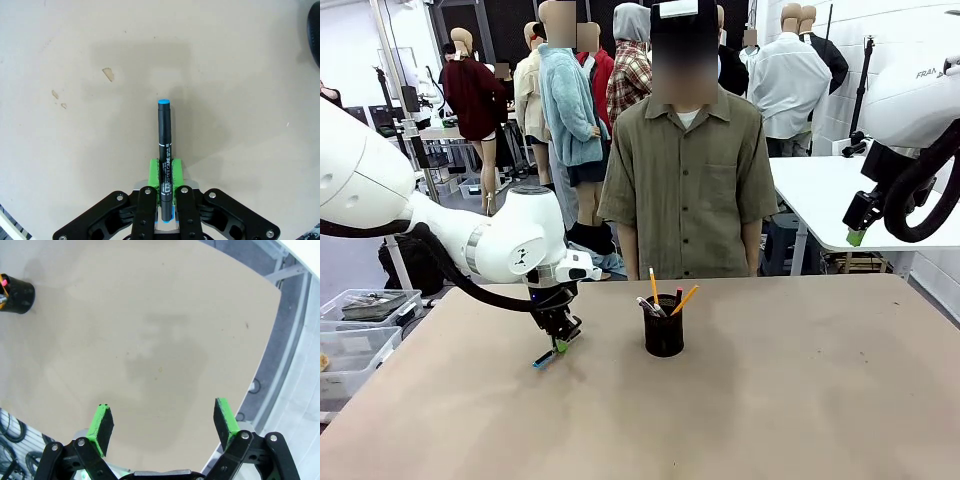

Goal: Place the pens into the pen holder.
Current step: Pick up a writing instrument from the table and place it into the Pen holder.

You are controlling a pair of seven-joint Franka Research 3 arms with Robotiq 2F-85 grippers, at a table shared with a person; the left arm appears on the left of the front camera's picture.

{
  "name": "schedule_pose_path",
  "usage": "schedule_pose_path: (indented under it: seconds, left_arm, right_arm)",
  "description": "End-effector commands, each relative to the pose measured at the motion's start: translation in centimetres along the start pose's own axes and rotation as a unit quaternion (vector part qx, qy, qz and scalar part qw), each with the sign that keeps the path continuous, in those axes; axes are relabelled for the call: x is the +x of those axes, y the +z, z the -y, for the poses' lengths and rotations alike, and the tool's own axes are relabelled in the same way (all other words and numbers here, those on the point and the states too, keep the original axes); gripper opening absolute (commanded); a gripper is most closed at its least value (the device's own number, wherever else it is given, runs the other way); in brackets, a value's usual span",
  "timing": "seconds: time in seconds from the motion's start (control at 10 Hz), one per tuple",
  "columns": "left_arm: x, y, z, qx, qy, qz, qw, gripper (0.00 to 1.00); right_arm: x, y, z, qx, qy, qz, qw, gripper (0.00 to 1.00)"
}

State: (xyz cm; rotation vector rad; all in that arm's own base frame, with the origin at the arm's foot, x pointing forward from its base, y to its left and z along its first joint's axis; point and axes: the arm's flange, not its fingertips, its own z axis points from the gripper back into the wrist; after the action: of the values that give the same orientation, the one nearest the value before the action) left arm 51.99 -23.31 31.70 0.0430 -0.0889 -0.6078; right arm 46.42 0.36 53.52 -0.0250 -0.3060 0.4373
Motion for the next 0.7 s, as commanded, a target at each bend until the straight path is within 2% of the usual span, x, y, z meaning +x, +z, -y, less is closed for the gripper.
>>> schedule_pose_path:
  seconds: [0.0,0.3,0.4,0.6]
  left_arm:
    - [-3.0,2.3,-0.8,-0.042,-0.019,0.081,0.996,0.00]
    - [-7.4,6.5,-2.4,-0.097,-0.072,0.221,0.968,0.00]
    - [-8.4,7.7,-2.5,-0.101,-0.090,0.271,0.953,0.00]
    - [-9.9,9.5,-1.7,-0.114,-0.139,0.374,0.910,0.00]
  right_arm:
    - [-0.3,-0.1,-0.1,-0.008,-0.001,-0.003,1.000,1.00]
    - [-0.3,-0.1,-0.1,-0.008,-0.001,-0.003,1.000,1.00]
    - [-0.3,-0.1,-0.1,-0.008,-0.001,-0.003,1.000,1.00]
    - [-0.3,-0.1,-0.1,-0.008,-0.001,-0.003,1.000,1.00]
